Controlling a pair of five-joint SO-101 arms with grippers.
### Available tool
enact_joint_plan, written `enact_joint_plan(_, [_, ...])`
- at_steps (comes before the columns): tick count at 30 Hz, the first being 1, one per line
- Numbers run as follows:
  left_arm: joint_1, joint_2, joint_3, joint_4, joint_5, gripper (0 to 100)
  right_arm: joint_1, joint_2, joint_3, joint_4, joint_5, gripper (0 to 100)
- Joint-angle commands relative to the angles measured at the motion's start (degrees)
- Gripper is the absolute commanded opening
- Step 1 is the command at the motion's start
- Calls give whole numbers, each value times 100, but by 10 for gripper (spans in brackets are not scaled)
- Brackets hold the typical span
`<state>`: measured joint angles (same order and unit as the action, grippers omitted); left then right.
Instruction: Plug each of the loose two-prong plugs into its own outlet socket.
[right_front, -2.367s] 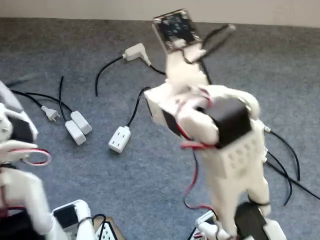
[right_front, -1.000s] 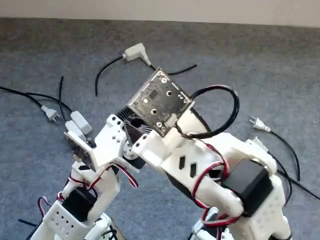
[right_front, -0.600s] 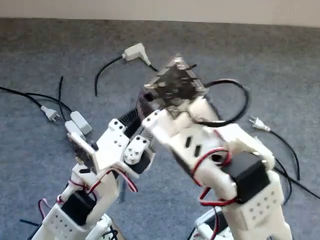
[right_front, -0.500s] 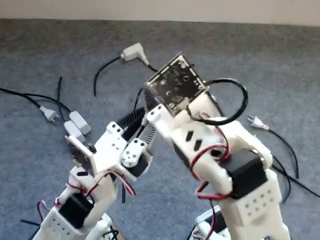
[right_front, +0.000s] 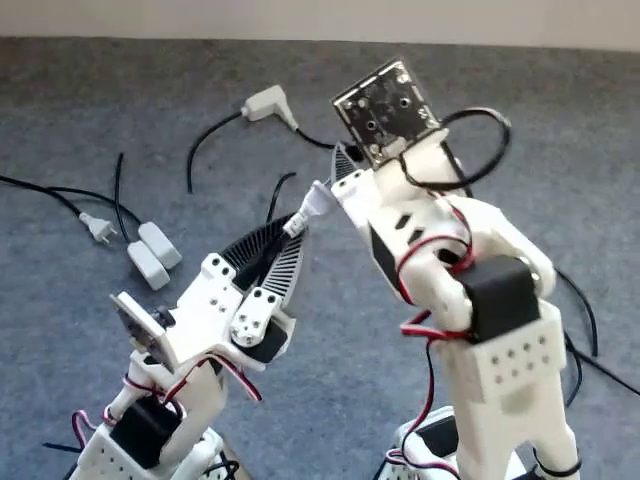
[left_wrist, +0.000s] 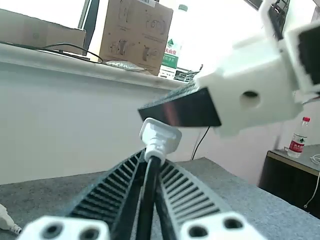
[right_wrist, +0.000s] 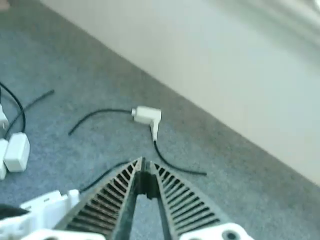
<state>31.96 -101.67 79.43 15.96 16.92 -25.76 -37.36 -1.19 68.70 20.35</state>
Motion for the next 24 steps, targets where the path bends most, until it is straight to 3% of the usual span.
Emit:
enact_joint_plan(1, [22,-66,-4,-53,-35,6,-127,-101,-699,101,35,7])
enact_joint_plan(10, [-866,-66,470,-53,-9,10,-101,-101,-1516,295,35,9])
enact_joint_plan(14, [-866,-84,453,-26,-9,41,-101,-101,-1596,892,-132,78])
enact_joint_plan(19, [-840,-84,497,-18,0,78,127,-66,-1578,1358,-1407,162])
enact_joint_plan(24, [-831,-110,479,-18,0,73,119,-31,-1578,1341,-3437,307])
